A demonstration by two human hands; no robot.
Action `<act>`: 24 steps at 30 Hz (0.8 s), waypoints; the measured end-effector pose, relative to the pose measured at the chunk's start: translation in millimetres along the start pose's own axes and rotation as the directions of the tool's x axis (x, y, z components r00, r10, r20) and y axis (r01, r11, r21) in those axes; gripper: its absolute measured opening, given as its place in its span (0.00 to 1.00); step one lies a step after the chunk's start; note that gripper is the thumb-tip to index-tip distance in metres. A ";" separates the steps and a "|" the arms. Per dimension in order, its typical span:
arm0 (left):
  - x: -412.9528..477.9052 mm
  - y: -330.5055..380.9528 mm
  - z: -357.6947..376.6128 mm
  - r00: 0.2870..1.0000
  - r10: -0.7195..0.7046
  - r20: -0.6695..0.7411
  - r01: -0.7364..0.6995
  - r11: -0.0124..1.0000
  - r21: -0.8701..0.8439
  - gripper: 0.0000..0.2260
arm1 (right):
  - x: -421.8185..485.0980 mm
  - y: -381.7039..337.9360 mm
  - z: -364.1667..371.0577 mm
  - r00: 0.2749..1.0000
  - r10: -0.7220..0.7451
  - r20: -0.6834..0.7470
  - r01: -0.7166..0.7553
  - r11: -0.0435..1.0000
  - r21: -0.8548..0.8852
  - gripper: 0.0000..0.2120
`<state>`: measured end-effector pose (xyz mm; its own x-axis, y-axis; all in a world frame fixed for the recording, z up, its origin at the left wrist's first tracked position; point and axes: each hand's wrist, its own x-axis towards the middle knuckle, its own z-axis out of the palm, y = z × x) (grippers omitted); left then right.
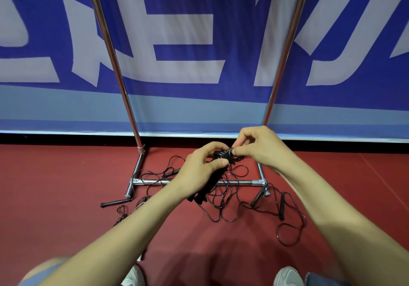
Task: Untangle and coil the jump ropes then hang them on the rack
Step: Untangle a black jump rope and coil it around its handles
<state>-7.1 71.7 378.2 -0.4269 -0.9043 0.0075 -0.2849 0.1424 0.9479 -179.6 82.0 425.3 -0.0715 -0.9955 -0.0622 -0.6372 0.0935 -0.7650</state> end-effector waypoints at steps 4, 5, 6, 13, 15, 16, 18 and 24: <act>-1.1 1.2 3.4 1.000 0.015 -0.023 -0.013 0.996 0.091 0.11 | -2.1 -1.7 -1.5 0.999 0.032 0.002 -0.032 0.997 -0.063 0.06; -1.3 1.3 5.1 0.999 0.019 -0.032 -0.015 0.994 0.110 0.11 | -2.1 -2.4 -1.0 0.999 0.043 -0.003 -0.043 0.994 -0.098 0.06; -1.4 1.2 6.9 0.999 0.030 -0.039 -0.024 0.989 0.143 0.11 | -1.7 -2.4 -0.1 0.999 0.051 -0.005 -0.051 0.989 -0.140 0.07; 1.0 3.1 1.3 0.997 0.076 -0.030 -0.069 0.981 0.180 0.11 | -0.6 -2.1 3.2 0.995 0.031 -0.094 -0.044 0.989 -0.144 0.09; 1.7 2.9 -4.0 0.993 0.122 0.007 -0.120 0.965 0.234 0.12 | -2.4 0.6 2.0 0.993 -0.007 -0.116 0.001 0.999 -0.049 0.10; 1.3 3.0 -5.8 0.990 0.141 0.027 -0.143 0.957 0.253 0.12 | -3.1 2.7 2.1 0.993 -0.048 -0.107 0.044 0.998 -0.041 0.10; 0.4 3.0 -7.3 0.988 0.146 0.048 -0.153 0.962 0.227 0.13 | -3.4 6.1 4.7 0.983 -0.161 -0.087 0.152 0.984 -0.096 0.08; -0.7 6.5 -12.2 0.997 0.083 0.000 -0.082 0.995 0.058 0.12 | -0.3 7.6 -5.4 0.964 -0.252 0.084 0.261 0.958 -0.122 0.13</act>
<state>1.9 68.3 388.2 -0.4488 -0.8895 0.0859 -0.2983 0.2397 0.9239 -188.6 83.2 423.0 0.1556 -0.9846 0.0791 -0.7223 -0.1680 -0.6709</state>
